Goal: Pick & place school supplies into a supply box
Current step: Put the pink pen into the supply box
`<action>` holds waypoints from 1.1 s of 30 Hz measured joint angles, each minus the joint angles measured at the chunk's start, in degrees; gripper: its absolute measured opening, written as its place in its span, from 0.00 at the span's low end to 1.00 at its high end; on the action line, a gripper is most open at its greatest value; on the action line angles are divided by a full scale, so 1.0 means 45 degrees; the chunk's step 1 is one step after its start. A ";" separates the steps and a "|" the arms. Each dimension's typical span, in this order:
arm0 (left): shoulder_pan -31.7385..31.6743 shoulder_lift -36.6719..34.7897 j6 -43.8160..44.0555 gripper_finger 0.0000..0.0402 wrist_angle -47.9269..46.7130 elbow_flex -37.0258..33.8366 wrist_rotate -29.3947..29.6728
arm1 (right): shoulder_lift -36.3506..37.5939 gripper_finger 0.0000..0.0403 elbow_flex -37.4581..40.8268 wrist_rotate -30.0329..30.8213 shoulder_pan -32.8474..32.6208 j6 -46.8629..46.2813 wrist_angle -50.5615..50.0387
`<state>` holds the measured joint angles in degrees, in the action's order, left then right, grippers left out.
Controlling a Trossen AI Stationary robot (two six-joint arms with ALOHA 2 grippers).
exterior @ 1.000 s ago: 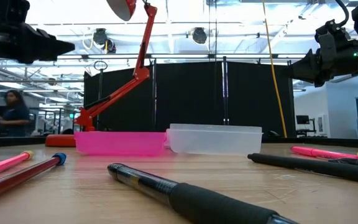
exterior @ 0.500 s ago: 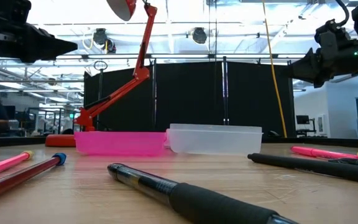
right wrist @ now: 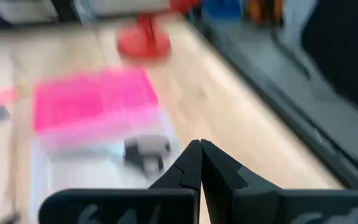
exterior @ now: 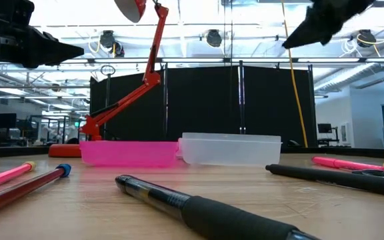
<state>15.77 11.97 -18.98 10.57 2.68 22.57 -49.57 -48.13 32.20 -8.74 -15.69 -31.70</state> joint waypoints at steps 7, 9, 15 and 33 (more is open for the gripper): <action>0.0000 0.0000 -0.0057 0.12 0.0046 0.0000 0.0004 | -0.5249 0.00 -0.4942 -0.0633 -0.1062 -0.3828 -0.6423; 0.0000 0.0000 -0.0059 0.12 0.0049 0.0000 0.0003 | -0.6399 0.00 -0.5967 -0.1555 -0.1390 -0.5035 -0.7476; 0.0000 0.0000 0.0017 0.12 0.0005 0.0000 0.0005 | -0.8958 0.00 -0.8043 -0.4565 -0.2833 -0.9196 -0.8671; 0.0000 0.0002 0.0815 0.12 0.0245 0.0000 -0.0006 | -1.0633 0.20 -0.6820 -0.4216 -0.3670 -1.6763 -0.8200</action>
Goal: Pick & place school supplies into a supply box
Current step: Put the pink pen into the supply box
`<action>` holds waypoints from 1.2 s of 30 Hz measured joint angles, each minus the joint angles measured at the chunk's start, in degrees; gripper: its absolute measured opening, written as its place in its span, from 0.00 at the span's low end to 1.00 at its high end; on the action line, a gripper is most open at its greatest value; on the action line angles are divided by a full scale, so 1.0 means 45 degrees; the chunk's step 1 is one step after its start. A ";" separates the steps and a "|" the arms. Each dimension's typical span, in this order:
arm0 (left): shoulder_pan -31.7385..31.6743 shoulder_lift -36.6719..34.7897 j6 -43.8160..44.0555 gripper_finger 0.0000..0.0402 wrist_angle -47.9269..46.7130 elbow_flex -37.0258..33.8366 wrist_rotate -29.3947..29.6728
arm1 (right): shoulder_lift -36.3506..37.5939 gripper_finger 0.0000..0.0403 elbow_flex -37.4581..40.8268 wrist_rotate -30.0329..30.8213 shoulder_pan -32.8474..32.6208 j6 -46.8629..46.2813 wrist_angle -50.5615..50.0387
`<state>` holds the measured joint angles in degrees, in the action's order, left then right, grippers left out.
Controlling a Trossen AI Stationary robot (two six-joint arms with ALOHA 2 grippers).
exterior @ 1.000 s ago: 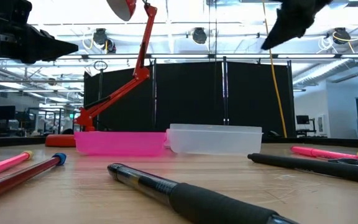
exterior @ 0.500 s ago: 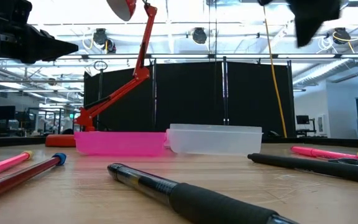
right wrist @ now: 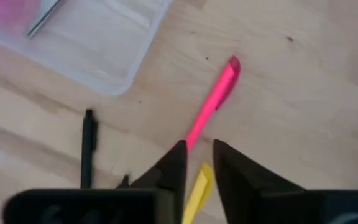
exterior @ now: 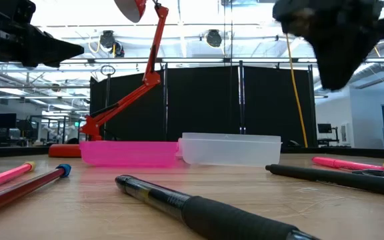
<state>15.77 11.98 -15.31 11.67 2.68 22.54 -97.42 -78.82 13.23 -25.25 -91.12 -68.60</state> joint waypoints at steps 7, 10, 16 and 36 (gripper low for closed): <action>0.0000 -0.0002 -0.0685 0.12 0.0139 0.0010 0.0001 | -0.0001 0.39 0.1512 -0.0658 0.0537 -0.0423 0.1935; 0.0000 -0.0002 -0.0818 0.12 0.0139 0.0010 0.0001 | -0.0001 0.41 0.2168 -0.1359 0.0698 -0.0889 0.2271; 0.0000 -0.0001 -0.0859 0.12 0.0140 0.0010 0.0003 | -0.0001 0.38 0.3610 -0.2044 0.0971 -0.1002 0.3642; 0.0000 -0.0002 -0.0095 0.12 0.0078 0.0010 0.0006 | 0.0092 0.18 0.7213 -0.3341 0.1807 0.0059 0.7723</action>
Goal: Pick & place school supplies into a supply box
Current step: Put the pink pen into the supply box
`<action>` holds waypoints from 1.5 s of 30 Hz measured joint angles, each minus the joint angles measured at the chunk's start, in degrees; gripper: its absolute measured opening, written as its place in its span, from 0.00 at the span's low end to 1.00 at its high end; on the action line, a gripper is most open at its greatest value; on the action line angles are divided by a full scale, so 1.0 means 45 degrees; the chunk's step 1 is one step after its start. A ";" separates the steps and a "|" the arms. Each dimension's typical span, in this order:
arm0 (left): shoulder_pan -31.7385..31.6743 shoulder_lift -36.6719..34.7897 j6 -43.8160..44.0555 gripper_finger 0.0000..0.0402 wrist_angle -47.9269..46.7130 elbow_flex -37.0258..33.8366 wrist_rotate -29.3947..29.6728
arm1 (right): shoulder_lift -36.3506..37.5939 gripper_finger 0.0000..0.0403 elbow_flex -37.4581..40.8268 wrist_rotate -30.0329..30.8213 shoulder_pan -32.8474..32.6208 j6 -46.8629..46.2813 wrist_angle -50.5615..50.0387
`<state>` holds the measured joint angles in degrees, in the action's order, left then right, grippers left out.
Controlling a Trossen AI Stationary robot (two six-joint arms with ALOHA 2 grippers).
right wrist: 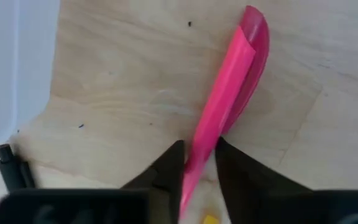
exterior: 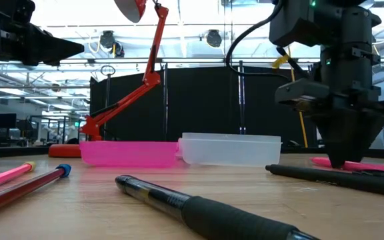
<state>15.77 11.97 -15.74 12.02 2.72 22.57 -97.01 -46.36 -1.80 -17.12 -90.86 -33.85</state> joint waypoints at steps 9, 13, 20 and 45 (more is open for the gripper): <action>0.0000 0.0000 -0.0099 0.12 -0.0003 0.0000 0.0000 | 0.0076 0.07 0.0254 -0.0162 0.0376 0.1020 0.0244; 0.0000 0.0003 -0.0109 0.12 0.0000 0.0000 0.0000 | 0.0620 0.05 0.0317 0.0027 0.0446 0.1128 0.0293; 0.0005 0.0000 -0.0133 0.12 0.0002 0.0000 0.0000 | 0.2794 0.05 0.0421 0.2113 0.0233 0.0735 -0.0020; 0.0002 0.0000 -0.0478 0.12 0.0114 0.0000 0.0063 | 0.1599 0.05 -0.2075 0.3680 0.2575 0.2667 0.5971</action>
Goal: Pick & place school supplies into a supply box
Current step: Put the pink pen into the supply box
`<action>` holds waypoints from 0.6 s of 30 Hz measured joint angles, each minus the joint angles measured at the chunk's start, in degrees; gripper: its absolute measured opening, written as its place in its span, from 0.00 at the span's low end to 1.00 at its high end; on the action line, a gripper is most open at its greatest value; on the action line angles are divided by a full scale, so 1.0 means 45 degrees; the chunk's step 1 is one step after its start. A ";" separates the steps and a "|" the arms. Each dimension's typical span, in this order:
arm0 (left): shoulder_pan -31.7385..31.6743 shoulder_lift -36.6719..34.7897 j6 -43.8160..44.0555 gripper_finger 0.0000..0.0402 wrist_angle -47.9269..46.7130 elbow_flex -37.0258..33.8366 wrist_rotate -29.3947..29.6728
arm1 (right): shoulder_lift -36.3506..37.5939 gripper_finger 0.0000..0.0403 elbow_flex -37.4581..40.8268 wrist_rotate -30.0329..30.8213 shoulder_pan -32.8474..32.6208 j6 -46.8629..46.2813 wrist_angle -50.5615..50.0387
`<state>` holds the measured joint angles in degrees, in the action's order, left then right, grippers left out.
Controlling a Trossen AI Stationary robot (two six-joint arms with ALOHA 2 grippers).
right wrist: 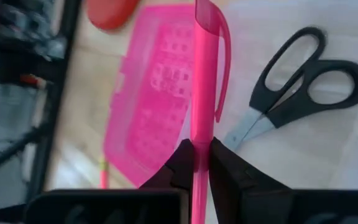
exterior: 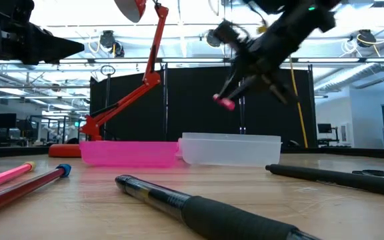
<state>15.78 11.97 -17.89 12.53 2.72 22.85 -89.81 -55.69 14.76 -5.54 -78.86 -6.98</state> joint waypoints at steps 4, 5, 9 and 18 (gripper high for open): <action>0.0000 0.0003 -0.0071 0.12 -0.0056 0.0000 0.0054 | -0.1223 0.05 -0.1598 -0.0382 0.0273 0.0149 -0.1874; -0.0002 0.0001 -0.0077 0.12 -0.0053 0.0000 0.0063 | -0.1485 0.05 -0.2002 -0.0500 0.0351 0.0185 -0.2538; -0.0002 0.0001 -0.0092 0.12 -0.0056 0.0000 0.0063 | -0.2308 0.05 -0.3380 -0.1015 0.0539 0.0298 -0.4278; -0.0002 0.0005 -0.0089 0.12 -0.0069 0.0000 0.0063 | -0.3483 0.05 -0.3912 -0.2082 0.0782 0.0343 -0.5305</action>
<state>15.77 11.99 -18.29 12.23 2.72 23.14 -105.49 -73.30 5.39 -2.01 -77.31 -30.85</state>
